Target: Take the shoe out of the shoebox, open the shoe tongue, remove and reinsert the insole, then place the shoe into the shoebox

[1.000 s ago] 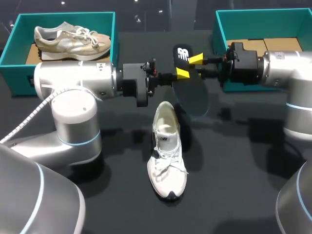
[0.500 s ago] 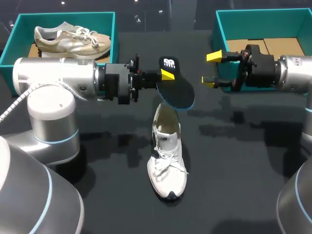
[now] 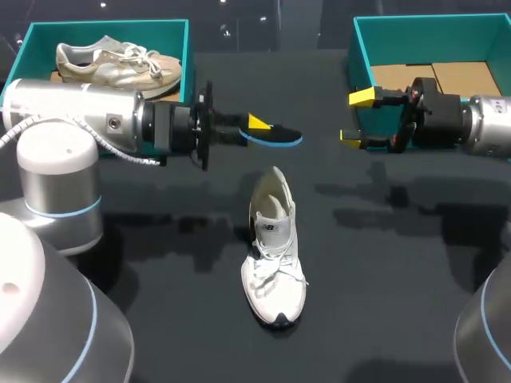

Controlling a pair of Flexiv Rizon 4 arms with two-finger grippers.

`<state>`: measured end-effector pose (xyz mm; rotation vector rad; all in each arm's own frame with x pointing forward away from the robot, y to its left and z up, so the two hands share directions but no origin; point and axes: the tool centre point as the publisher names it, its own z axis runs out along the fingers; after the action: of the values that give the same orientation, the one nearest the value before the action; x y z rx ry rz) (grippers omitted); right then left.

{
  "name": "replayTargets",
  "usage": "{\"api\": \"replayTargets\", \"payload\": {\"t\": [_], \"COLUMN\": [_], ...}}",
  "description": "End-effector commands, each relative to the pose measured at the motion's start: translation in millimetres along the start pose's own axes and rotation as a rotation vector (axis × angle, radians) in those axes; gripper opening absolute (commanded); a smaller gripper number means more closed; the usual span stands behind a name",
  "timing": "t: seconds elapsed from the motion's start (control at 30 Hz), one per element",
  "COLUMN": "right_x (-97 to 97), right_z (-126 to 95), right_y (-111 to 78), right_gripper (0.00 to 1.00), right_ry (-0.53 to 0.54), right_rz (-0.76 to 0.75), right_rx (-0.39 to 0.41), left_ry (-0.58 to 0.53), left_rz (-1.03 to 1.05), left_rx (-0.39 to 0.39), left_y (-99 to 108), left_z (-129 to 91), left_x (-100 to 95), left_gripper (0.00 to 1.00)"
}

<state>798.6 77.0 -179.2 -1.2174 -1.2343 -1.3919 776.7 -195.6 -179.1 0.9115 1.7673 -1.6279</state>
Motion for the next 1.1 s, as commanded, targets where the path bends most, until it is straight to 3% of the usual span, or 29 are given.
{"api": "replayTargets", "payload": {"t": [0.03,0.27,0.33,0.37,0.9,1.1], "right_x": [-0.2,-0.2,-0.2,-0.2,-0.2,-0.2], "right_z": [0.3,0.3,0.3,0.3,0.3,0.3], "right_y": [-0.7,-0.7,-0.7,-0.7,-0.7,-0.7], "right_gripper": [1.00,1.00,1.00,1.00,1.00,1.00], "right_ry": [-0.001,-0.001,-0.001,-0.001,-0.001,-0.001], "right_rz": [0.000,0.000,0.000,0.000,0.000,0.000], "right_rx": [-0.001,-0.001,-0.001,-0.001,-0.001,-0.001], "left_ry": [-0.003,-0.066,-0.101,-0.066,-0.066,-0.149], "left_rz": [-0.149,-0.603,-0.828,-0.930,-0.930,-1.231], "left_rx": [-0.011,0.026,0.027,0.079,0.079,0.084], "left_y": [-1.0,-9.4,-11.8,-13.1,-13.1,-1.9], "left_z": [4.0,-10.1,-14.4,-17.7,-17.7,-16.6], "left_x": [-10.2,-28.6,-32.8,-35.3,-35.3,-36.4], "left_gripper": [0.00,0.00,0.00,0.00,0.00,0.00]}}
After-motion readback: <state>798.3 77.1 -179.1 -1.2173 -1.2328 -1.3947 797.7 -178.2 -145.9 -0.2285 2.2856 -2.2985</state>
